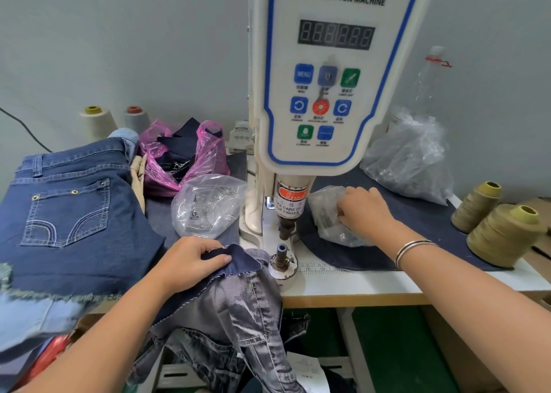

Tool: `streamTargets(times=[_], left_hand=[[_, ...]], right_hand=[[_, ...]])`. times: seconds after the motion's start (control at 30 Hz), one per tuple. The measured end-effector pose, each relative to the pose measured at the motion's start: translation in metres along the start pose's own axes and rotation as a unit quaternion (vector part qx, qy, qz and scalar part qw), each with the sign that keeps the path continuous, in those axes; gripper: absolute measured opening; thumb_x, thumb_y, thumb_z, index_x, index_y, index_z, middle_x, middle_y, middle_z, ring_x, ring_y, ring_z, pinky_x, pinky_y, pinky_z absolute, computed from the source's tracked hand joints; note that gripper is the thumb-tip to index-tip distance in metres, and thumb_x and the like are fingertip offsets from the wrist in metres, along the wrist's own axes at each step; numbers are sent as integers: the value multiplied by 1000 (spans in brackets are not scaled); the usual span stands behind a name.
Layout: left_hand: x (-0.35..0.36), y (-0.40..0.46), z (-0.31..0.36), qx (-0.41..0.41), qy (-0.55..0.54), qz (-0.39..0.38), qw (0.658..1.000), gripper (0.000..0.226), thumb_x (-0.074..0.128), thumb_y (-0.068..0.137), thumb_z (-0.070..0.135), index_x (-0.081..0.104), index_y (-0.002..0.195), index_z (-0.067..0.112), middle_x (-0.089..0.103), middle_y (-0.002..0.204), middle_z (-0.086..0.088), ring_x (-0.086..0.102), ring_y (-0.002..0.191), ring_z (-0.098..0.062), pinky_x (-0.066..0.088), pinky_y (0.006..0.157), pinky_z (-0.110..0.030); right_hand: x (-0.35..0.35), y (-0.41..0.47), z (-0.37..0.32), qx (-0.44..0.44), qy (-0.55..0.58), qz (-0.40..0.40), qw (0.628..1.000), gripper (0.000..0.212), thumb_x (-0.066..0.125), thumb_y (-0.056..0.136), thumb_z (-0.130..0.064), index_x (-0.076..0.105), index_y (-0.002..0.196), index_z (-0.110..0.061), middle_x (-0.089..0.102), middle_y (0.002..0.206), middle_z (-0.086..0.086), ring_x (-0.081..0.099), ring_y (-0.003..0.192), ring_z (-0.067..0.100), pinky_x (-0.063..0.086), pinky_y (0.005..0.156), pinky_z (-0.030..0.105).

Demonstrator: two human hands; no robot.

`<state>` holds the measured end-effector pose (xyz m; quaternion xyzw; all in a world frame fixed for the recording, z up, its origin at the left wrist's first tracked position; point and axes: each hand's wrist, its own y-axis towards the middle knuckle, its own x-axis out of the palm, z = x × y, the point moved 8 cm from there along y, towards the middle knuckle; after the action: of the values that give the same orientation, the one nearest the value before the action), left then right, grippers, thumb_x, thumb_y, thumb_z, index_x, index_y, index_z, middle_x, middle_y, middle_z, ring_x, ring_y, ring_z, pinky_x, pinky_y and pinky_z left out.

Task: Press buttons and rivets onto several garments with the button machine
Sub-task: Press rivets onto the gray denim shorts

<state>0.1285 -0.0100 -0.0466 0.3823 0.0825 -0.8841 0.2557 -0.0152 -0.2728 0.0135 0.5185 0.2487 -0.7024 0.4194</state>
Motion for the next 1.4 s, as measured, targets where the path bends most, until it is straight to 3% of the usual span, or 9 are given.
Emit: streamTargets(times=[0.17,0.3,0.37,0.5,0.6,0.97,1.2,1.3,1.4], left_hand=[[0,1,0,-3,1,3,1000,25,68,88,26,67,64,31,68,66,10,64,67,-10,49,72,-39],[0,1,0,-4,6,1,1000,28,68,88,28,65,62,37,66,64,12,61,64,-6,48,70,-36],[0,1,-1,-4,11,3,1000,26,68,88,29,65,62,32,66,64,11,60,64,-7,47,69,-36],[1,2,-4,-5,11,5,1000,25,68,88,28,66,65,19,66,64,4,61,64,-14,47,69,-39],[0,2,-4,-3,9,10,1000,25,69,88,27,66,64,22,66,64,6,61,64,-13,47,69,-39],[1,2,-5,-1,7,12,1000,26,69,88,27,67,65,16,65,64,0,61,66,-19,47,68,-40],[1,3,-7,-8,10,9,1000,25,68,88,30,68,68,14,67,66,-1,62,67,-20,48,70,-41],[1,3,-7,-6,9,7,1000,26,68,88,30,68,68,14,67,66,-1,62,66,-20,48,69,-42],[2,2,-5,-4,12,8,1000,26,68,88,30,67,68,12,66,66,-3,62,67,-22,47,70,-44]], right_hand=[[-15,-20,22,58,204,123,969,13,63,87,-26,76,89,-24,52,120,-3,39,115,23,21,89,34],[-38,-69,28,134,409,296,853,4,77,77,-19,75,74,-17,61,100,-5,47,103,18,26,84,30],[-35,-87,11,160,590,267,746,8,76,78,-18,73,72,-23,65,84,-11,55,88,7,38,78,23],[1,-102,-63,245,896,12,371,2,71,80,-9,70,82,-8,71,71,2,62,55,4,47,46,16],[4,-108,-93,264,931,-45,247,8,68,83,-6,67,89,-1,71,71,7,67,58,9,49,46,15],[6,-98,-97,187,917,-40,349,12,59,90,-3,63,99,-9,72,77,9,70,71,14,53,59,18],[5,-83,-27,96,508,89,851,8,65,88,-22,65,93,-28,68,84,-14,63,81,4,48,74,18],[25,-85,-31,66,363,66,927,13,62,90,-28,68,100,-22,71,91,-4,64,84,13,52,75,33],[31,-87,-22,100,381,127,910,10,66,88,-24,71,94,-19,72,83,-1,66,77,18,52,69,36]])
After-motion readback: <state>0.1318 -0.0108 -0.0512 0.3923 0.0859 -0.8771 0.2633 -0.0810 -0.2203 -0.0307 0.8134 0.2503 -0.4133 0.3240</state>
